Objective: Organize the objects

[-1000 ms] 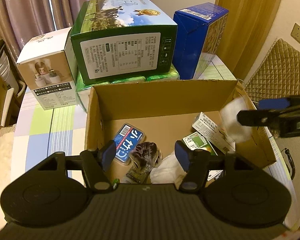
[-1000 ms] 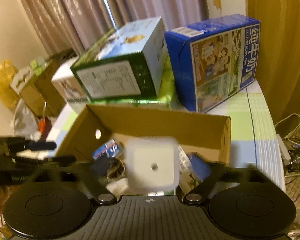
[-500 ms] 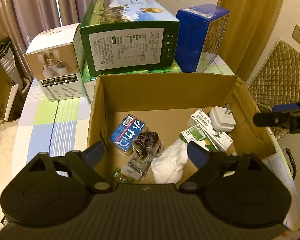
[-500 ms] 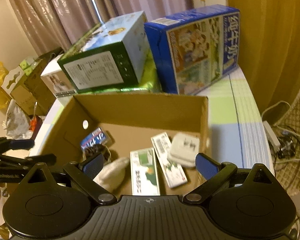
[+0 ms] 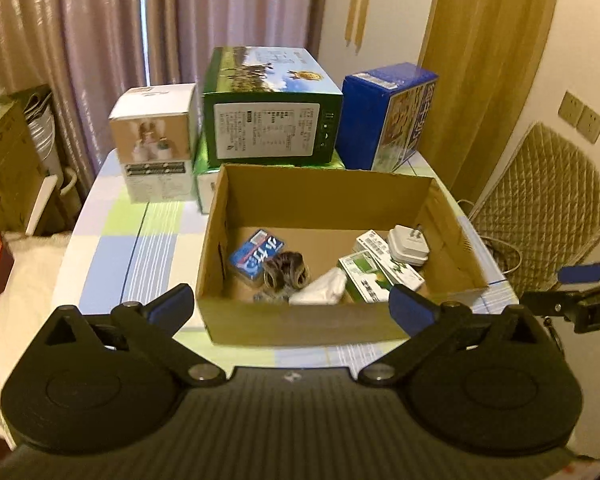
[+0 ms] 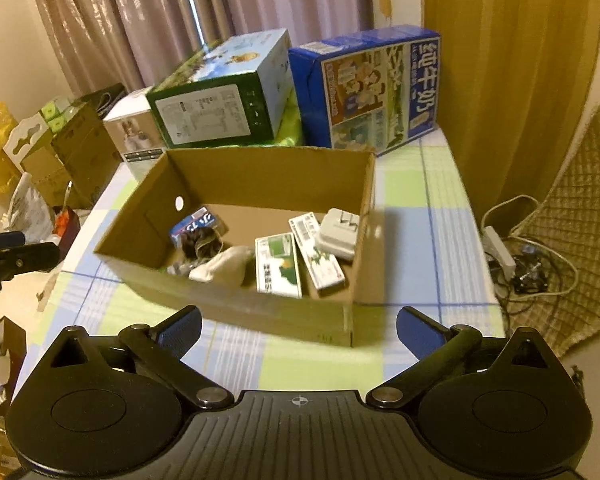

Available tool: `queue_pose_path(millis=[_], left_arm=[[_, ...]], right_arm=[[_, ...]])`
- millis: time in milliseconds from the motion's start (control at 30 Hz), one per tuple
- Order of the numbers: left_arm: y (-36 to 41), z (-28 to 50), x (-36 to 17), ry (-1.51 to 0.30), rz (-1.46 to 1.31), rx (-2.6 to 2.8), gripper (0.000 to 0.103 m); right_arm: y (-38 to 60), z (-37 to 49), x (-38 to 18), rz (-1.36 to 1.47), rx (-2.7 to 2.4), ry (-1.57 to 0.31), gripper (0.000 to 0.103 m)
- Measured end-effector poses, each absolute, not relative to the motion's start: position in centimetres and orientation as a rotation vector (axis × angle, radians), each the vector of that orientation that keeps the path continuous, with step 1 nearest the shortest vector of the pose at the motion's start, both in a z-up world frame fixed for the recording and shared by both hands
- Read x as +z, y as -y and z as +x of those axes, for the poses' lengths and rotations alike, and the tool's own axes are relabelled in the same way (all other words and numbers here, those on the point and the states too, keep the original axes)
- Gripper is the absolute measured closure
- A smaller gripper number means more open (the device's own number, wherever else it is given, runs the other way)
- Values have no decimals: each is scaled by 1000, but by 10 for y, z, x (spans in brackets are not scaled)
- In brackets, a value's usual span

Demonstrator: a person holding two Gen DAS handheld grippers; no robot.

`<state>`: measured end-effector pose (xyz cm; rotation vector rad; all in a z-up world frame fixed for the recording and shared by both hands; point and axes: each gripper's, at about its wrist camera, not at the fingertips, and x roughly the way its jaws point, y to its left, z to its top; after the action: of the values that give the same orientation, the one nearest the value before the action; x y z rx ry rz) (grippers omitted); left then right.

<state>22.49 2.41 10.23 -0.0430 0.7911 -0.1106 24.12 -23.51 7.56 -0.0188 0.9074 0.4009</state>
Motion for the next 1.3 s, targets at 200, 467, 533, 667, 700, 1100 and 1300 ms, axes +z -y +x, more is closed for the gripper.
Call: queue_pose_path(millis=[200,467,533,667,700,1100,1300], left_arm=[[-21,165,125,-775,-16,-93,1],[-19,89,143,-718,-30,-59,1],[-19,75,145,-714,-41,-51,1],[-14,50,150,-695,-37,-49,1],[-13,46,150,-690,-36,-53,1],[0,-5,134,-702,-82,-41,1],[9,-16,121,-711,-57,-47,1]], right_arm=[[248,186,96,32,402,-865,2],[265,115,112,107,396,-820,2],[269,103,115,109,394,-815,2],[278,76,118,121,378,-788,2],[279,71,118,119,374,-785,2],[270,28,116,78,382,-769,2],[261,18,110,67,383,-770,2]])
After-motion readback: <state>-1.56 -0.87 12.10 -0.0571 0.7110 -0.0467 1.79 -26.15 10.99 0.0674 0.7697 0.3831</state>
